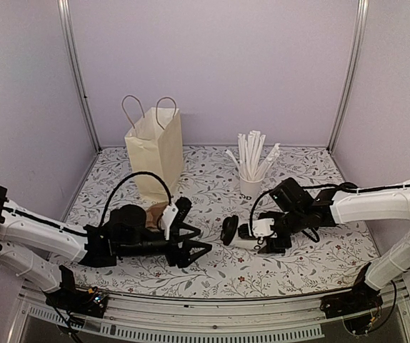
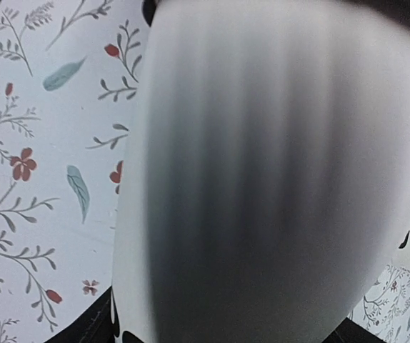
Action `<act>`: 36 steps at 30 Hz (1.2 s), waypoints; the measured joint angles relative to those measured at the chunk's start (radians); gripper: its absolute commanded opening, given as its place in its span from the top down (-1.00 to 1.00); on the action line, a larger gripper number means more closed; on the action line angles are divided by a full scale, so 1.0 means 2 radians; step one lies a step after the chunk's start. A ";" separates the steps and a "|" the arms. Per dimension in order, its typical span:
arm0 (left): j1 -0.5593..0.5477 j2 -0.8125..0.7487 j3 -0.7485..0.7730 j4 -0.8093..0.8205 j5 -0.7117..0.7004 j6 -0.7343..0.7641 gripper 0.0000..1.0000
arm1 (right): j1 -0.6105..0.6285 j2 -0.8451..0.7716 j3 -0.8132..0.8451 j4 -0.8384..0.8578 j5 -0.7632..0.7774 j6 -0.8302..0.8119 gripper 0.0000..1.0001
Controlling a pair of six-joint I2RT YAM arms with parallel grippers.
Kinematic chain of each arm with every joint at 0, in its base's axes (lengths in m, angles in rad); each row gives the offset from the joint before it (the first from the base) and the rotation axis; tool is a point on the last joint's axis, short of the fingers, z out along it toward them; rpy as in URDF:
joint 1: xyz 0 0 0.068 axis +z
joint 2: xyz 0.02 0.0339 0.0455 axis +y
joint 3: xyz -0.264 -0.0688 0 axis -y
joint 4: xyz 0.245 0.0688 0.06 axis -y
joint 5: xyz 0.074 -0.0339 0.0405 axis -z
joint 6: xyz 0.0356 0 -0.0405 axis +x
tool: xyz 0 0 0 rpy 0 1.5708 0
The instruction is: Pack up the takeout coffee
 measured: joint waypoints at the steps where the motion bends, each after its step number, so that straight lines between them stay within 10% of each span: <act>1: 0.000 -0.009 0.000 -0.001 -0.002 0.000 -0.53 | 0.000 -0.006 0.000 -0.002 -0.014 0.009 -0.40; 12: 0.009 -0.041 0.010 -0.005 0.043 -0.060 -0.68 | 0.001 -0.076 0.000 -0.032 -0.143 0.055 -0.40; 36: 0.033 0.093 0.140 -0.057 0.097 -0.133 -0.80 | 0.001 -0.094 -0.022 -0.037 -0.163 0.059 -0.40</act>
